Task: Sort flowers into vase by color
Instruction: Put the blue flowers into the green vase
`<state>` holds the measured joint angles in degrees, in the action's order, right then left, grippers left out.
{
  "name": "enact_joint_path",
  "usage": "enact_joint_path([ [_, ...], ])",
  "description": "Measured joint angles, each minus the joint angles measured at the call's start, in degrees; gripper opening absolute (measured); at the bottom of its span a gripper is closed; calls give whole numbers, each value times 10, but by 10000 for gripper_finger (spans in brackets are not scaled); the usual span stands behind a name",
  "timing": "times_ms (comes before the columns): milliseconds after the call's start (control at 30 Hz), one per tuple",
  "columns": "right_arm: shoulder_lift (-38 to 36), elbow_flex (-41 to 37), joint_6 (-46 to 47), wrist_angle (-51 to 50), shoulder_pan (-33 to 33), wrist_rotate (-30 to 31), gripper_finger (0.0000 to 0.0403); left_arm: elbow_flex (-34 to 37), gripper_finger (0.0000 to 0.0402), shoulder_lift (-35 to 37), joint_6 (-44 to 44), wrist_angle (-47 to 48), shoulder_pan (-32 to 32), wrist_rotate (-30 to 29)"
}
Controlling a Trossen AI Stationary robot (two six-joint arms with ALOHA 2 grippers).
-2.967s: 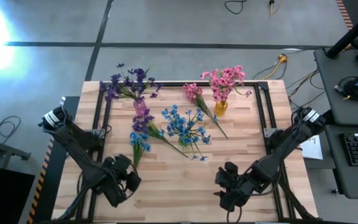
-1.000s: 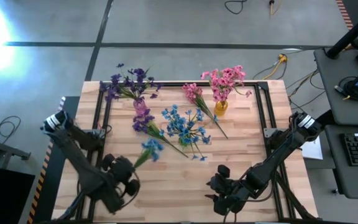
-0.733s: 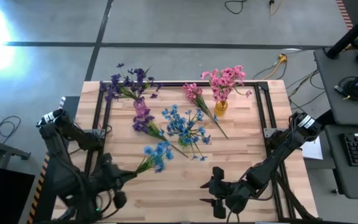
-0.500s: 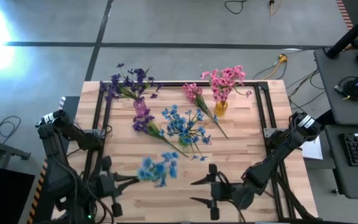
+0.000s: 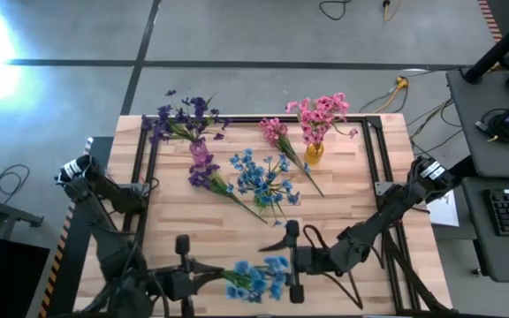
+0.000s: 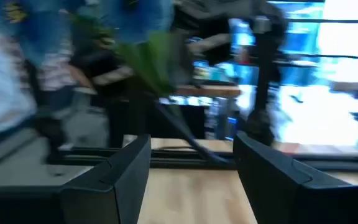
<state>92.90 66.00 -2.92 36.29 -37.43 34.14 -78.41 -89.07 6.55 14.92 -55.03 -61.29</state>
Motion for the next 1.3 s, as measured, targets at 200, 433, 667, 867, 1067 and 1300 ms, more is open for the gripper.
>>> enact_joint_path([
  [200, 0, 0, -20, 39, -1, -32, 221, 55, 0, 1, -99, -187, 42, 55],
  [433, 0, 0, -58, 57, 0, -31, 221, 130, 0, 1, -140, -379, 98, 121],
  [667, 0, 0, -72, 68, 11, -12, 221, 154, 0, 1, -129, -400, 135, 129],
  [867, 0, 0, -61, 68, 36, -11, 221, 156, 0, 1, -128, -405, 153, 173],
  [1067, 0, 0, -61, 68, 53, -11, 220, 156, 0, 1, -130, -416, 164, 175],
  [1300, 0, 0, -63, 68, 61, -12, 143, 156, 0, 1, -117, -415, 177, 173],
])
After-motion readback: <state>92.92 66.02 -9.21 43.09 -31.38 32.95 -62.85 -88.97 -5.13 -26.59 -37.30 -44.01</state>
